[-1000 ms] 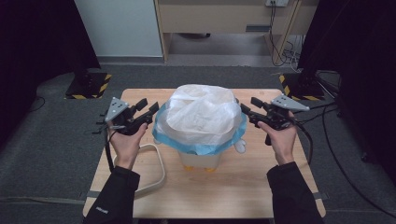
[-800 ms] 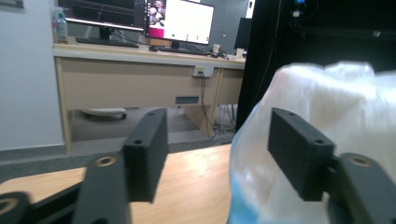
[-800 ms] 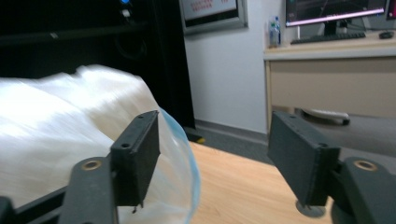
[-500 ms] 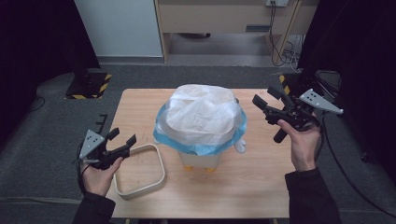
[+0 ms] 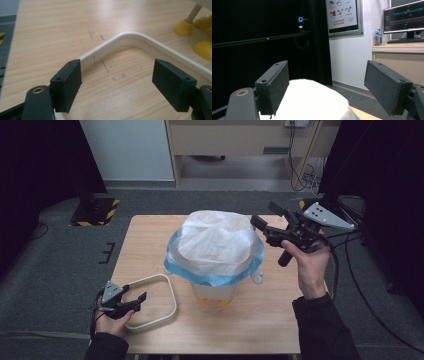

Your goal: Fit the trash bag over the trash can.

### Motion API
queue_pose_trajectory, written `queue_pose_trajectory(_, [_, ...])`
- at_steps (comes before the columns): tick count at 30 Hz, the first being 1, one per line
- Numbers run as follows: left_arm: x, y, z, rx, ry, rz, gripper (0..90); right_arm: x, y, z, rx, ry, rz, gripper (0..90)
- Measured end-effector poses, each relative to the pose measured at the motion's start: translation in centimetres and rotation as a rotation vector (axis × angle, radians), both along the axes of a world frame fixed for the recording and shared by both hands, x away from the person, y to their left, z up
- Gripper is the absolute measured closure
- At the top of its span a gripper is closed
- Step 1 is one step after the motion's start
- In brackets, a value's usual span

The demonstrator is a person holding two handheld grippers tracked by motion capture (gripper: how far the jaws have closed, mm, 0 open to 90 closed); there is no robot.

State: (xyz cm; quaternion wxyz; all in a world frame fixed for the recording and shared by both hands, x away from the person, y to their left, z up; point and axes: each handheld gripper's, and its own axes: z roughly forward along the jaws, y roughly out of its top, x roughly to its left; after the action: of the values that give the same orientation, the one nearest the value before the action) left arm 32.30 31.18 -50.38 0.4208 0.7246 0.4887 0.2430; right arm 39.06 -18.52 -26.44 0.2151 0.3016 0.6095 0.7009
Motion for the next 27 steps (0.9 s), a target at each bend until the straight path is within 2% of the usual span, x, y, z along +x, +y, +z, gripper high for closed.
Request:
queue_pose_trajectory(3, [0.4, -0.2, -0.4, -0.004, 0.017, -0.010, 21.9, 0.0, 1.4, 0.8, -0.014, -0.006, 0.009, 18.7])
queue_pose_trajectory(6, [0.7, -0.4, -0.7, 0.015, 0.028, -0.011, 21.3, 0.2, 2.9, 1.5, -0.036, -0.013, 0.016, 18.3])
queue_pose_trajectory(10, [1.2, -0.7, -1.2, 0.050, 0.065, -0.026, 20.7, 0.9, 5.0, 2.4, -0.047, -0.007, 0.019, 18.2])
queue_pose_trajectory(15, [1.5, -1.0, -1.8, 0.073, 0.110, -0.051, 19.8, 1.6, 7.4, 3.5, -0.055, -0.003, 0.026, 18.2])
queue_pose_trajectory(17, [1.6, -1.2, -1.9, 0.084, 0.120, -0.056, 19.6, 1.8, 8.4, 4.0, -0.060, -0.003, 0.026, 18.3])
queue_pose_trajectory(20, [1.7, -1.3, -1.9, 0.096, 0.109, -0.057, 19.6, 2.1, 10.1, 4.3, -0.073, 0.001, 0.037, 18.5])
queue_pose_trajectory(24, [1.7, -1.3, -1.9, 0.099, 0.114, -0.060, 19.5, 3.0, 12.2, 3.7, -0.130, 0.033, 0.046, 19.1])
queue_pose_trajectory(27, [1.7, -1.3, -2.0, 0.094, 0.115, -0.055, 19.3, 3.8, 13.3, 2.3, -0.232, 0.088, 0.031, 19.1])
